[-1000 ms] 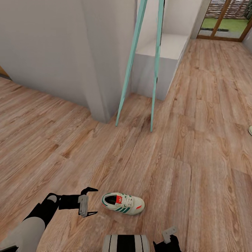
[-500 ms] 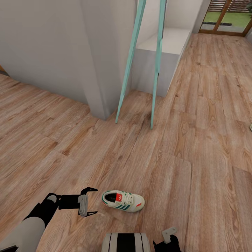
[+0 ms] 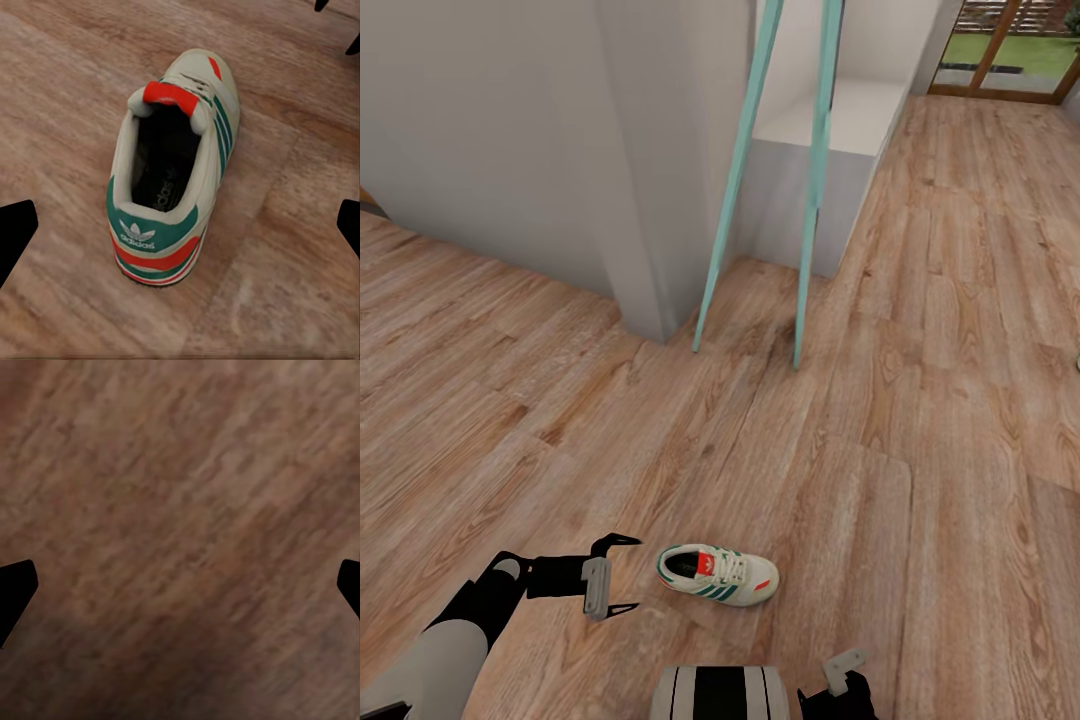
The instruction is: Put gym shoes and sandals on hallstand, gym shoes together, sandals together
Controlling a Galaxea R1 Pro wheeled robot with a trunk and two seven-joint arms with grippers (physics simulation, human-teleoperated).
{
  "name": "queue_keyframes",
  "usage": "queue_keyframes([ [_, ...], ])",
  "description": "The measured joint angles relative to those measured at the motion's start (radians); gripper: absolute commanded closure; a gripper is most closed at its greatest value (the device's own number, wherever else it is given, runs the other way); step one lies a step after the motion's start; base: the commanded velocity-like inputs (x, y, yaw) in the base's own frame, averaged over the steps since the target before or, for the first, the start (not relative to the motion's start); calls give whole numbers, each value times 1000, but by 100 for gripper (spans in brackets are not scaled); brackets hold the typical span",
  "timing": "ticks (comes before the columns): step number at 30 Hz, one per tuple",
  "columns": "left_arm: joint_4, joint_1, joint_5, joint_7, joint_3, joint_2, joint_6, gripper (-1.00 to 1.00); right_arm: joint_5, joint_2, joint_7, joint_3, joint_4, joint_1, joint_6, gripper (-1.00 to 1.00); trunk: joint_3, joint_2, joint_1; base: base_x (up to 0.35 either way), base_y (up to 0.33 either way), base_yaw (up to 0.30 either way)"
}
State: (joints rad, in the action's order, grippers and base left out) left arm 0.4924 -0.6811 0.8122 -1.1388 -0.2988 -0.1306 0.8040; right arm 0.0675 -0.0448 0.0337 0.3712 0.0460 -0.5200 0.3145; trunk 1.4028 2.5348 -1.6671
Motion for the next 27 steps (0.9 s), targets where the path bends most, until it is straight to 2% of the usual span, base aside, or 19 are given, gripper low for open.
queue_keyframes([
  [12,0,0,0,1,0,0,2,-100,0,-1,0,0,0,0,0,-100,0,0,0,0,29,0],
  [19,0,0,0,0,0,0,2,-100,0,-1,0,0,0,0,0,-100,-4,0,0,0,25,-150],
  [27,0,0,-1,1,0,0,2,-100,0,-1,0,0,0,0,0,-100,-5,0,0,0,6,-38],
])
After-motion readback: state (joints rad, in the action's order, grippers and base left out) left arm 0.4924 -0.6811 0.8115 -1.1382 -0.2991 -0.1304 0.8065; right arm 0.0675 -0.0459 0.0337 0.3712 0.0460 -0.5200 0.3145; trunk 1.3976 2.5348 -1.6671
